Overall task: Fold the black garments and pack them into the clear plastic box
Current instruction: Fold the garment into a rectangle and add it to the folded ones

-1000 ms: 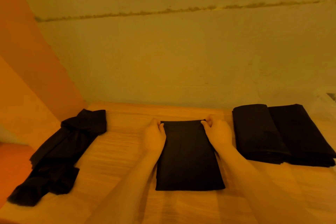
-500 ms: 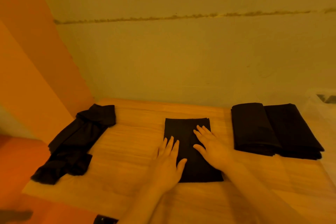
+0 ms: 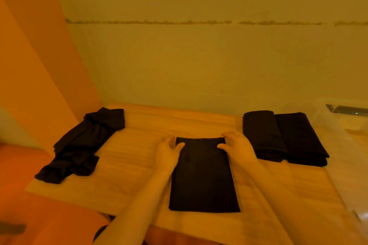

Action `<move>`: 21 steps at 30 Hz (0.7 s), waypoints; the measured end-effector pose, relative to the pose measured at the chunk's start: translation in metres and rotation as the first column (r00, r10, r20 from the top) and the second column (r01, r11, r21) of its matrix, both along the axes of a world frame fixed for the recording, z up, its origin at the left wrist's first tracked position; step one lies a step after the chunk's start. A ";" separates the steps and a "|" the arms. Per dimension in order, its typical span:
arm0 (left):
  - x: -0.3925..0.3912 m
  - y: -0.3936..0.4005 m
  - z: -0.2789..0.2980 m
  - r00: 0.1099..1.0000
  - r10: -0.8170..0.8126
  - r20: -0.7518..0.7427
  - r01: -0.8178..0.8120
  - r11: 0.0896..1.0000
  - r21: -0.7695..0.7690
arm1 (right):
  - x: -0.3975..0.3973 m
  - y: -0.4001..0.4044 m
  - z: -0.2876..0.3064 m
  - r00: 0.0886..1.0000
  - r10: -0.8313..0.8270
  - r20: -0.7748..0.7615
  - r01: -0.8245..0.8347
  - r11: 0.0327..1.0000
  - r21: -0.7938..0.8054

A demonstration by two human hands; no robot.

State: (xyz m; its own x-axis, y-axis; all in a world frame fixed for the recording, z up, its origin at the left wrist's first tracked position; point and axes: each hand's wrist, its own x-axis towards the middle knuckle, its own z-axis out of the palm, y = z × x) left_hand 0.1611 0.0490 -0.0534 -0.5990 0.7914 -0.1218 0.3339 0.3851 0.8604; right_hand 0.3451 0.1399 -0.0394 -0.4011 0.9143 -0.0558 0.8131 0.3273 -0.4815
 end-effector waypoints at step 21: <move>-0.015 0.042 -0.018 0.994 0.060 -0.093 -0.054 0.997 0.061 | -0.021 0.024 -0.028 0.858 -0.242 -0.453 0.188 0.969 -0.162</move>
